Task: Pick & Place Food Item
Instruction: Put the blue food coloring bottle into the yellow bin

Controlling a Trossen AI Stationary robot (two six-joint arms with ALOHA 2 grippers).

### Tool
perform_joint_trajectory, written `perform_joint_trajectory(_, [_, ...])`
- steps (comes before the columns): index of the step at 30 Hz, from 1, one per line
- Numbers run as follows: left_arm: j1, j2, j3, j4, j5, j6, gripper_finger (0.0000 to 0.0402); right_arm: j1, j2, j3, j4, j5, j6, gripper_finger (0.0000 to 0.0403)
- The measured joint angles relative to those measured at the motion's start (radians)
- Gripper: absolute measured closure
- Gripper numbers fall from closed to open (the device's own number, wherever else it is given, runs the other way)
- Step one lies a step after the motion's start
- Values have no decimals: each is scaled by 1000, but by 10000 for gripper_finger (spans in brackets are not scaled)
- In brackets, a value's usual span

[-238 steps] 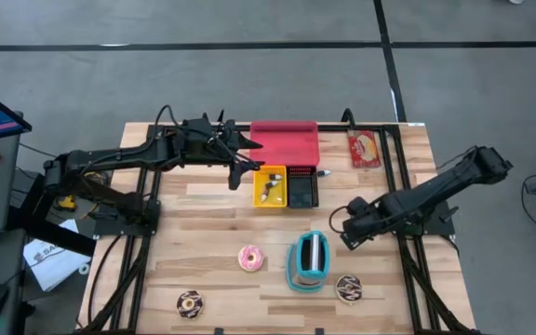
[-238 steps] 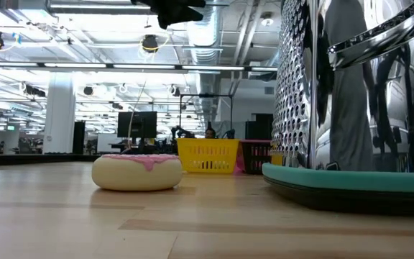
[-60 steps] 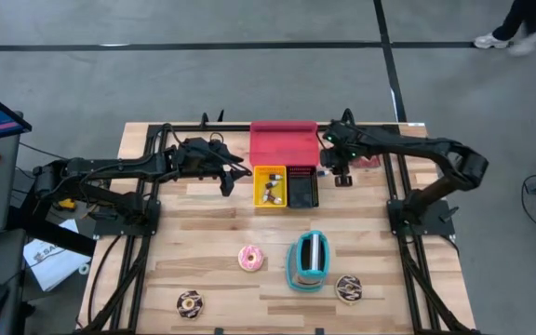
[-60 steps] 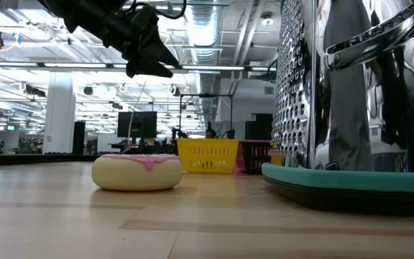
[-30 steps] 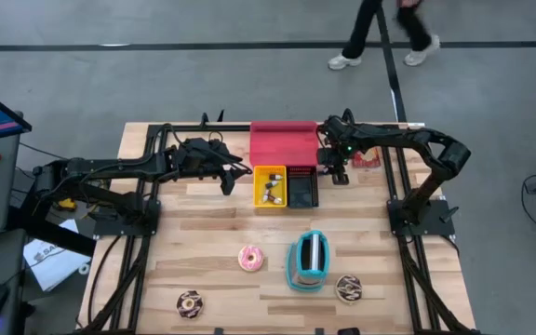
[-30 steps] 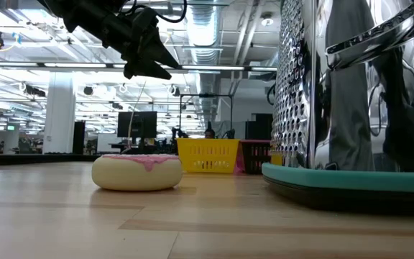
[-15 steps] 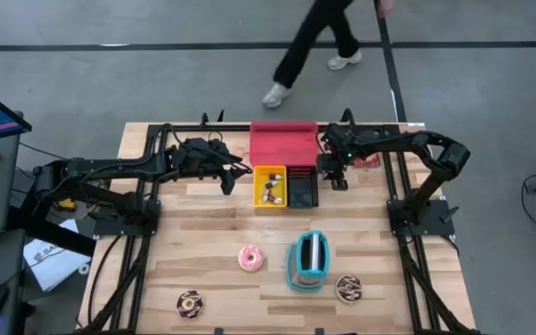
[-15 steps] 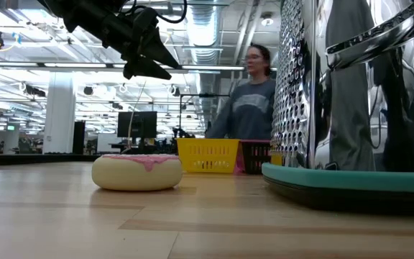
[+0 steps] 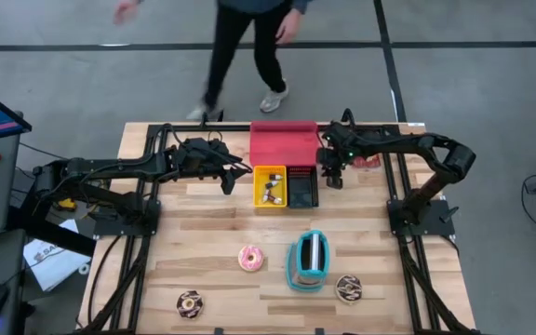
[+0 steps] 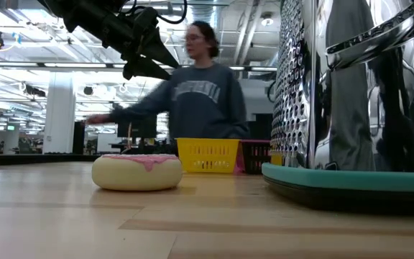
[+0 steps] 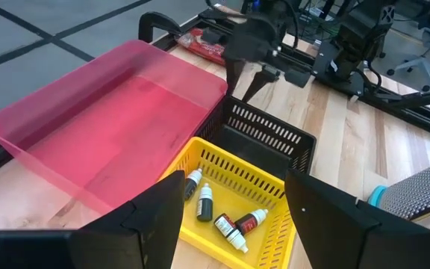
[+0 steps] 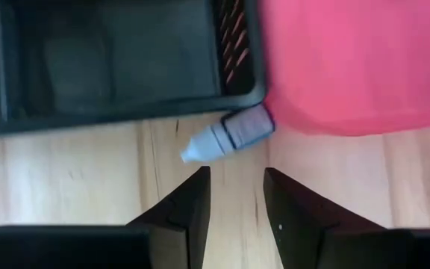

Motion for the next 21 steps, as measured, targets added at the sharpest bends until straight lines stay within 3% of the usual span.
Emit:
perform_joint_trajectory(14, [0,0,0,0,0,-2,175,56,-26,-5,66,10,285,285])
perform_joint_trajectory(21, [0,0,0,0,0,-3,175,105,-26,-61,123,117,365,285])
